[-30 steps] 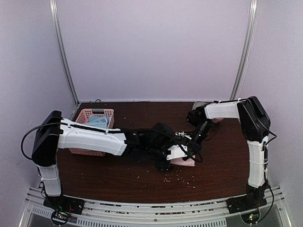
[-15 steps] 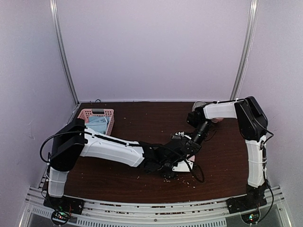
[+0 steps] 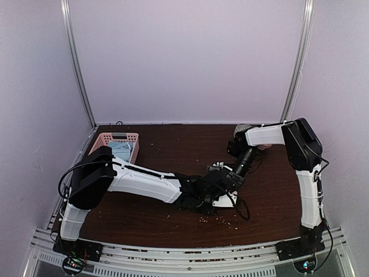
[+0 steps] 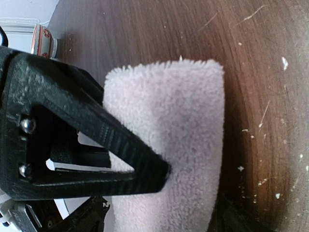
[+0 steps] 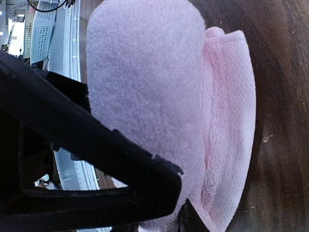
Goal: Roll the towels
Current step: Roll the towel at the center of the board, then pick up the towel from the center of the board, then place the towel in the bin.
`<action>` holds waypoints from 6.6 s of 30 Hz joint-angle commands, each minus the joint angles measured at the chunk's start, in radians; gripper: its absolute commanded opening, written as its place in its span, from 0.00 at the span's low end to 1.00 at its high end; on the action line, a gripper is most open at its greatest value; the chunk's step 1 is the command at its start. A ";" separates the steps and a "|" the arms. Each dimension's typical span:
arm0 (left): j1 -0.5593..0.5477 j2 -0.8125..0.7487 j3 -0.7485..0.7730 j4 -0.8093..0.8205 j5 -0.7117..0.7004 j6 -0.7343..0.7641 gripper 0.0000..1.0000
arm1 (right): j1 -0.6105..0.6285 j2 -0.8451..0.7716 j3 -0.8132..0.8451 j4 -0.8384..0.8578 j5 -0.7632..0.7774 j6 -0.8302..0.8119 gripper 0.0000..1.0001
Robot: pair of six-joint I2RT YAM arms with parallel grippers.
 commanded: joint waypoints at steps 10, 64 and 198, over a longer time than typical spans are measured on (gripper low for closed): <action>0.017 0.062 0.066 -0.061 0.062 0.002 0.54 | 0.008 0.078 0.002 -0.064 0.086 -0.072 0.22; 0.281 0.366 0.438 -0.657 1.025 -0.531 0.36 | 0.337 -1.027 -0.567 0.375 0.651 0.022 0.47; 0.733 -0.579 -0.461 -0.358 0.338 0.000 0.00 | 0.186 -0.686 -0.626 0.513 0.276 0.062 1.00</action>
